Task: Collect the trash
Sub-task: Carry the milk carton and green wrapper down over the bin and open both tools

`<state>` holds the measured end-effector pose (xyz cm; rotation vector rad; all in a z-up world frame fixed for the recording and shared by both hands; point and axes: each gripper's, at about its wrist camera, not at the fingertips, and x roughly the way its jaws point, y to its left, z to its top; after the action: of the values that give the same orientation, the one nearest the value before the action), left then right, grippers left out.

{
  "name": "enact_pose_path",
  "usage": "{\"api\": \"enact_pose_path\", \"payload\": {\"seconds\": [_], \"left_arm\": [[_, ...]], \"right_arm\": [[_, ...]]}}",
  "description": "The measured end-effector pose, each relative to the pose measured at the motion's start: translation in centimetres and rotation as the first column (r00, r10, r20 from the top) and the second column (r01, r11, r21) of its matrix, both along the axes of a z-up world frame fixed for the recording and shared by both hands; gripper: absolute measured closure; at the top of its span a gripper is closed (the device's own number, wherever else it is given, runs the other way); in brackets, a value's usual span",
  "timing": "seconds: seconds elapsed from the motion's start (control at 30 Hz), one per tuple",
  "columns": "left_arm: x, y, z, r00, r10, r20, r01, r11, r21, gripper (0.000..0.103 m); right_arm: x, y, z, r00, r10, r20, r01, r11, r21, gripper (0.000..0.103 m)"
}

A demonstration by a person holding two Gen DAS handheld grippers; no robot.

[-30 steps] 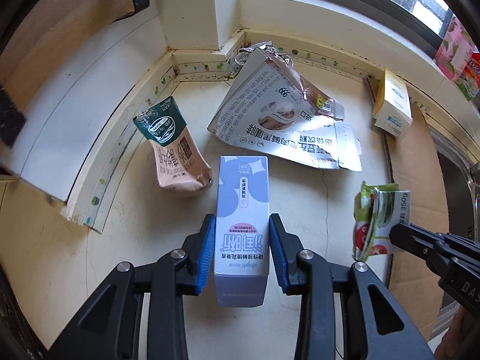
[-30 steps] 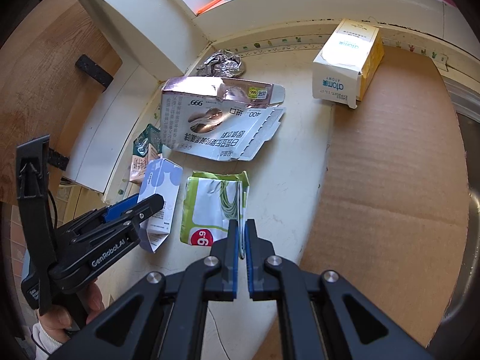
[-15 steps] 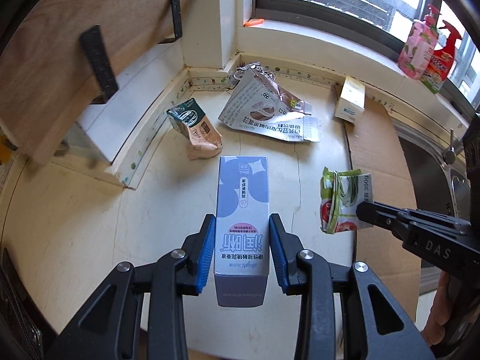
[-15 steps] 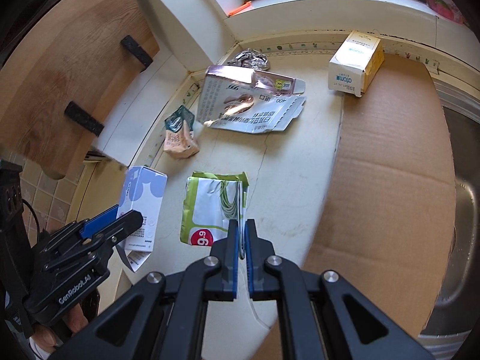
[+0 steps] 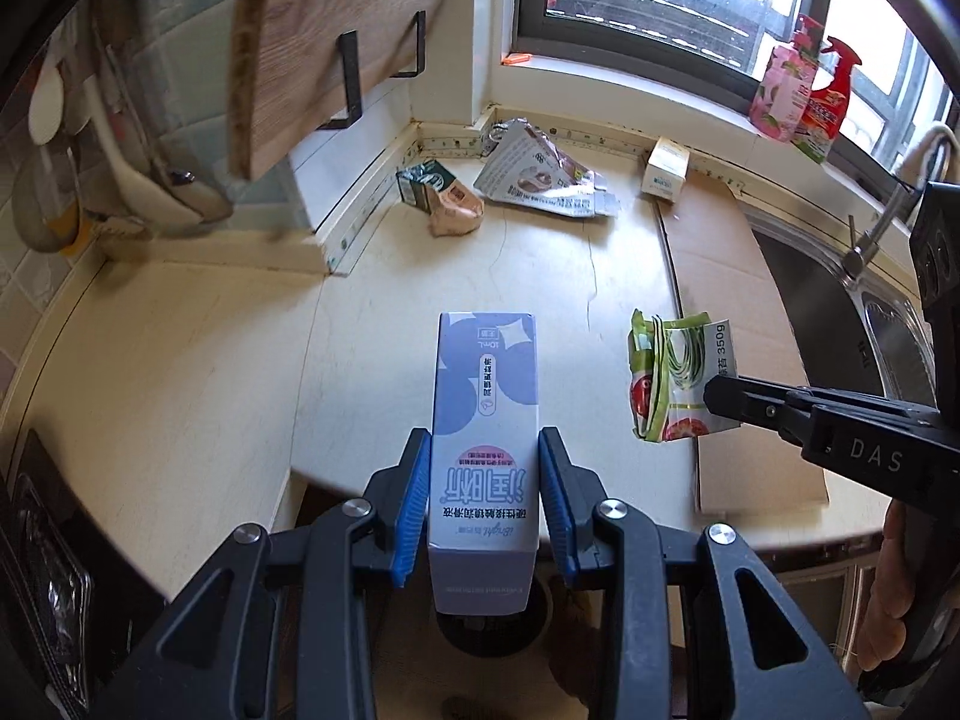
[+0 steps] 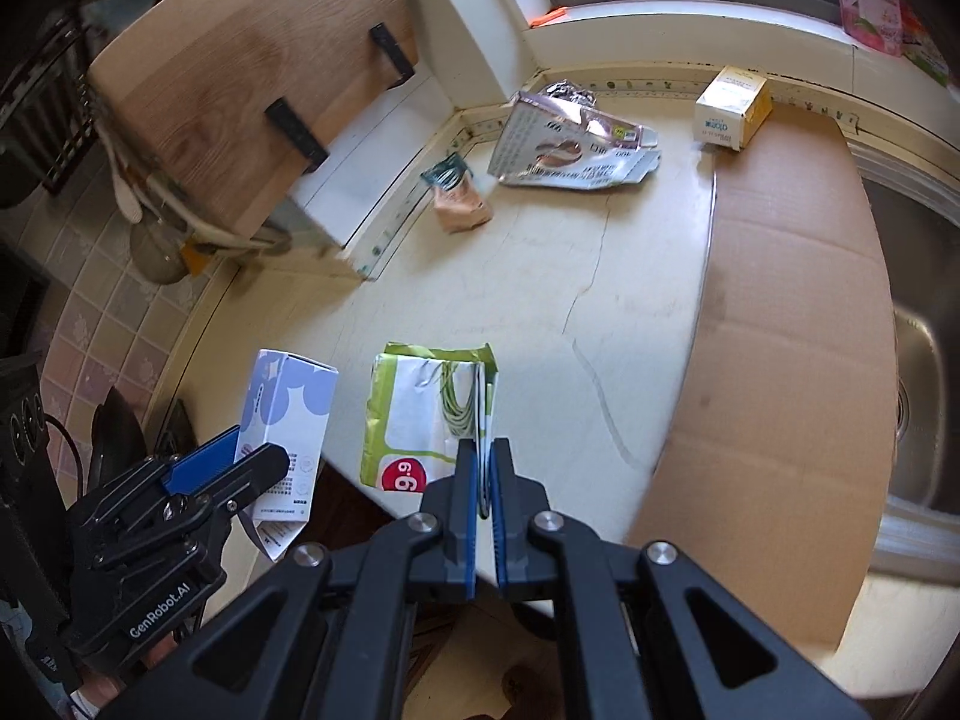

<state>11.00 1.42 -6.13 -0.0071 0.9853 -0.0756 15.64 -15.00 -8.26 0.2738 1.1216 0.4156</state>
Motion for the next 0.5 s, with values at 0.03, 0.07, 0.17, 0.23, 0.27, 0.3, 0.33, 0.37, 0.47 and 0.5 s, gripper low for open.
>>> {"api": "enact_pose_path", "payload": {"seconds": [0.03,0.07,0.17,0.23,0.27,0.3,0.33,0.37,0.47,0.5], "left_arm": [[-1.1,0.4,0.0,1.0,-0.006,0.0,0.006,1.0,0.0,0.07],[-2.2,0.7,-0.1,1.0,-0.012,0.002,0.012,1.0,-0.001,0.07],[-4.9,1.7,-0.3,0.999,-0.033,0.004,0.033,0.999,-0.008,0.07],[-6.9,2.4,-0.8,0.999,-0.054,0.001,0.054,0.999,-0.009,0.07],[-7.4,2.6,-1.0,0.998,-0.061,0.001,0.061,0.998,-0.008,0.07],[-8.2,2.9,-1.2,0.997,-0.071,0.0,0.071,0.997,-0.005,0.07],[-9.0,3.1,-1.5,0.997,-0.079,-0.002,0.079,0.997,-0.005,0.07],[-10.0,3.4,-1.9,0.996,-0.091,-0.006,0.091,0.996,-0.008,0.07],[-12.1,3.9,-3.1,0.992,-0.123,-0.021,0.123,0.992,-0.01,0.07],[-12.8,4.0,-3.5,0.991,-0.131,-0.028,0.131,0.991,-0.01,0.07]], "right_arm": [[-1.1,0.4,0.1,1.0,-0.001,0.0,0.001,1.0,-0.001,0.099],[-2.1,0.8,0.2,1.0,-0.002,0.001,0.002,1.0,-0.002,0.099],[-5.2,1.9,0.3,1.0,-0.013,0.007,0.013,1.0,-0.006,0.099],[-7.4,2.5,0.3,1.0,-0.024,0.016,0.024,1.0,-0.009,0.099],[-8.4,2.8,0.2,0.999,-0.029,0.02,0.03,1.0,-0.011,0.099],[-9.6,3.2,0.1,0.999,-0.037,0.023,0.037,0.999,-0.011,0.099],[-10.7,3.5,-0.1,0.999,-0.045,0.023,0.045,0.999,-0.011,0.099],[-11.6,3.8,-0.3,0.998,-0.053,0.021,0.053,0.999,-0.012,0.099],[-14.5,4.7,-1.3,0.997,-0.078,0.005,0.078,0.997,-0.01,0.099],[-15.3,5.0,-1.6,0.996,-0.085,-0.002,0.085,0.996,-0.01,0.099]]}}
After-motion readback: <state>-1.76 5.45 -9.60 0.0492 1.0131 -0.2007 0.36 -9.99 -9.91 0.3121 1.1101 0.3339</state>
